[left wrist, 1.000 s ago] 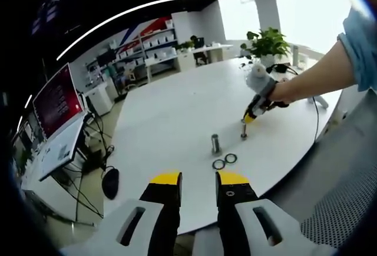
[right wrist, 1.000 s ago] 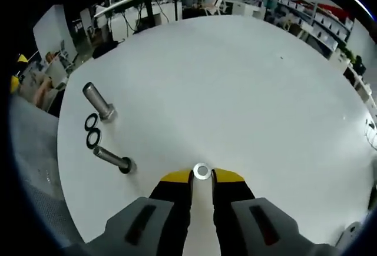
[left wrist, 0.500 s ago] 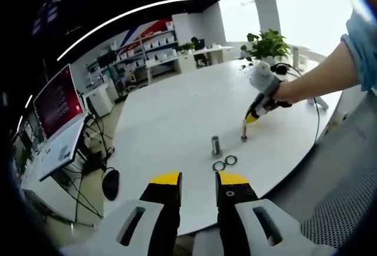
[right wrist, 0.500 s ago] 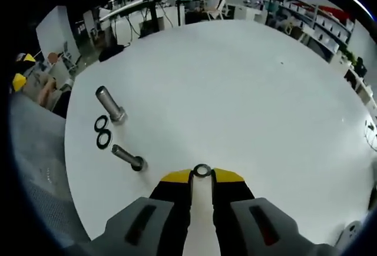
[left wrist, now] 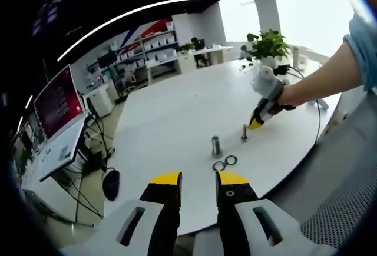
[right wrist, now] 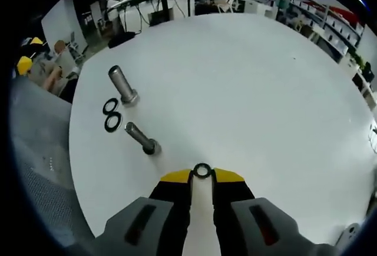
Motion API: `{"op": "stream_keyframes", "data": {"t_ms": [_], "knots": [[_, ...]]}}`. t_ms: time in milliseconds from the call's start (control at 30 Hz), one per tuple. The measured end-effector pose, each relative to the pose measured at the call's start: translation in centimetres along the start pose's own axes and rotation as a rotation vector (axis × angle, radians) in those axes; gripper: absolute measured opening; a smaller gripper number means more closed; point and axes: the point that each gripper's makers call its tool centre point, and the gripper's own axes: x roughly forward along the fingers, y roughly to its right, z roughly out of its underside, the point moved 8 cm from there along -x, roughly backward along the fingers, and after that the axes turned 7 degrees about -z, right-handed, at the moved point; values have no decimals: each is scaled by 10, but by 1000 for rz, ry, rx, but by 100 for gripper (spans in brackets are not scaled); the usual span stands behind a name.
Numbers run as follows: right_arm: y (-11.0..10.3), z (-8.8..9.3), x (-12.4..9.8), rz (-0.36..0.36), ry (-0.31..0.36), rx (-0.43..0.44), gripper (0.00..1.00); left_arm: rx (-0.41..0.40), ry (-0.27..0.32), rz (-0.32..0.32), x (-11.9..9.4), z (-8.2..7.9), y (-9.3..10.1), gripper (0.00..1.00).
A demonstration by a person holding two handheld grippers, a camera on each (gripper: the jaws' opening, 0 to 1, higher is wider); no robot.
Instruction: Place the washer onto the threaded stud by aligning its center hole with the stud, sliding it down to the base, and recovering from edge contact or off-axis alignment until the washer reaches the visible bottom stop.
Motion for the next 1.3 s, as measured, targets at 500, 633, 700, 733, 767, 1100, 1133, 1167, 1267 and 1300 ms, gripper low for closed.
{"op": "stream_keyframes", "data": {"t_ms": [500,633,700,733,767,1100,1133,1167,1267,1300], "knots": [[11,-6,2,3,-3,26,13,7,-3,7,0,0,1,20],[3,-14,-9,-7,15,3,13,7,1,8,0,0,1,20],[-1,-19,-14,-13,29,-4,13,7,2,9,0,0,1,20],[-3,-22,-16,-16,35,-10,13,7,3,9,0,-1,1,20],[-4,-24,-18,-18,41,-13,13,7,4,9,0,-1,1,20],[-26,-48,-38,-90,60,-11,13,7,7,10,0,-1,1,20],[-27,-50,-39,-96,63,-10,13,8,7,10,0,-1,1,20],[-27,-51,-40,-101,66,-11,13,8,7,10,0,-1,1,20],[-30,-54,-42,-113,59,-22,13,8,5,10,0,0,1,20],[-32,-55,-42,-121,56,-30,13,8,5,10,0,0,1,20]]}}
